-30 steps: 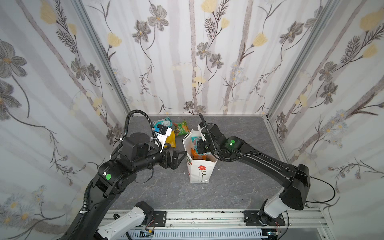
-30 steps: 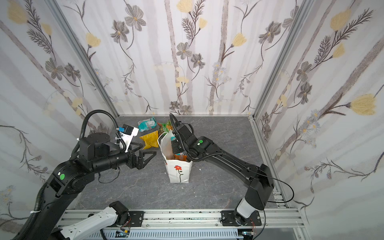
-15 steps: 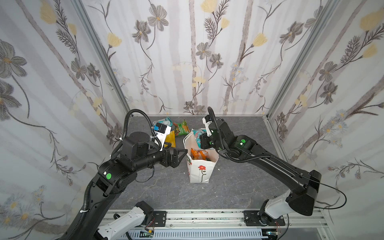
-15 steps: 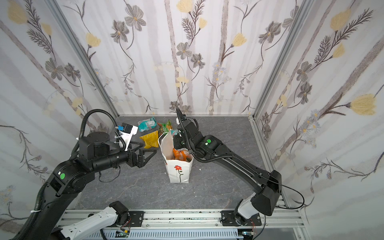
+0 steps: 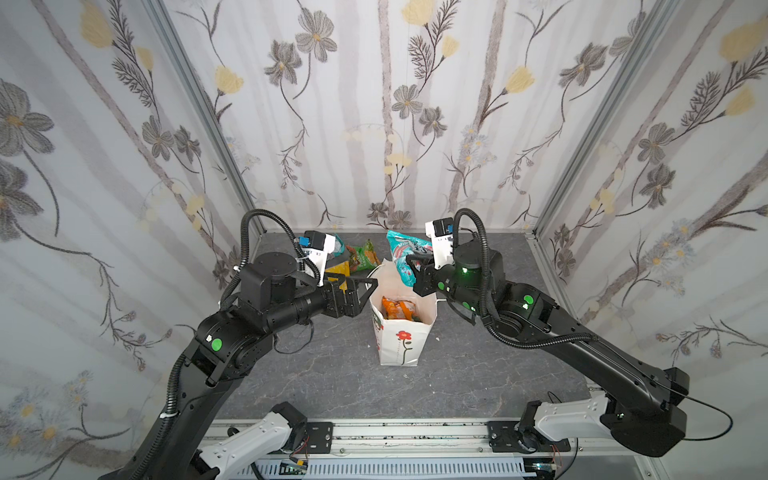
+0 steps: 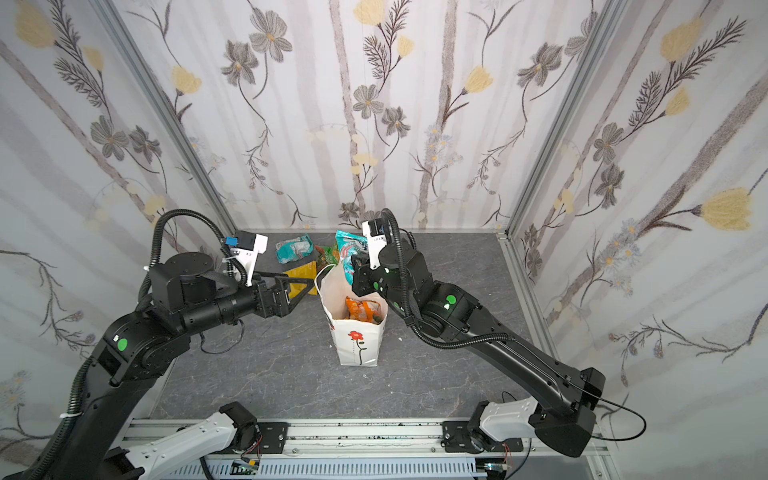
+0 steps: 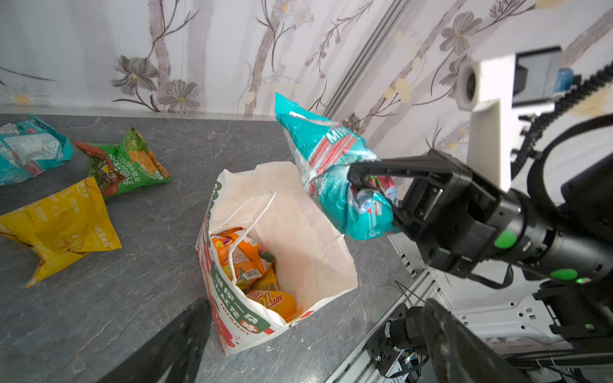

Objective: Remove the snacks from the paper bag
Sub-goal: 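Lift the Fox's packet out of the bag toward the left gripper, then grasp the Fox's packet with the left gripper while the right gripper holds it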

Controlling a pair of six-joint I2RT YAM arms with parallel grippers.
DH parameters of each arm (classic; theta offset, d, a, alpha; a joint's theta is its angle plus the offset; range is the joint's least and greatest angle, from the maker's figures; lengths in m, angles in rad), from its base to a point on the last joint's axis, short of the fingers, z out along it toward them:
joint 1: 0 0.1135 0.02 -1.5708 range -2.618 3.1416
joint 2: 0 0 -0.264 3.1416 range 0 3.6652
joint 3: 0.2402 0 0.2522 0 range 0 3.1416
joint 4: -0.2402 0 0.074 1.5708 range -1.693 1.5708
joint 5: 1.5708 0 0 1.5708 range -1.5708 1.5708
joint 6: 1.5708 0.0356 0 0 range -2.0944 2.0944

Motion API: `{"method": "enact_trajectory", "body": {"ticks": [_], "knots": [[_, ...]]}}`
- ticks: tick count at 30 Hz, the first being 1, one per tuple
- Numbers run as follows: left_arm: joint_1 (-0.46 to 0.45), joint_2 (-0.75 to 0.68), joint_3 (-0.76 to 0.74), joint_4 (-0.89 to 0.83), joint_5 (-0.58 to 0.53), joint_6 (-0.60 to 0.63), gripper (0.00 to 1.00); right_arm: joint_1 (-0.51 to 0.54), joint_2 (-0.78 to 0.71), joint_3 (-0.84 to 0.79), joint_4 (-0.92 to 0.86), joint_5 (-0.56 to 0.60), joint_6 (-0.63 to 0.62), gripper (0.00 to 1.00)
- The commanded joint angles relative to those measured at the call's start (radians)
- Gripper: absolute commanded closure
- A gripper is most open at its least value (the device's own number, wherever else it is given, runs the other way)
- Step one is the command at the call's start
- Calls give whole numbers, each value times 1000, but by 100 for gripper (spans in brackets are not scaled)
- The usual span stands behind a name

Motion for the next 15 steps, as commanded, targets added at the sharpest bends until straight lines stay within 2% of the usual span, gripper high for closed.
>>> {"method": "enact_trajectory", "body": {"ticks": [1,7,15], "knots": [[2,3,6,91,23,-115,0,36,-31,-29,187,37,-97,100],[2,6,-3,220,106,-218,0,110,-58,-54,273,40,-179,100],[8,16,-17,310,134,-295,0,189,-41,-53,303,19,-262,100]]}}
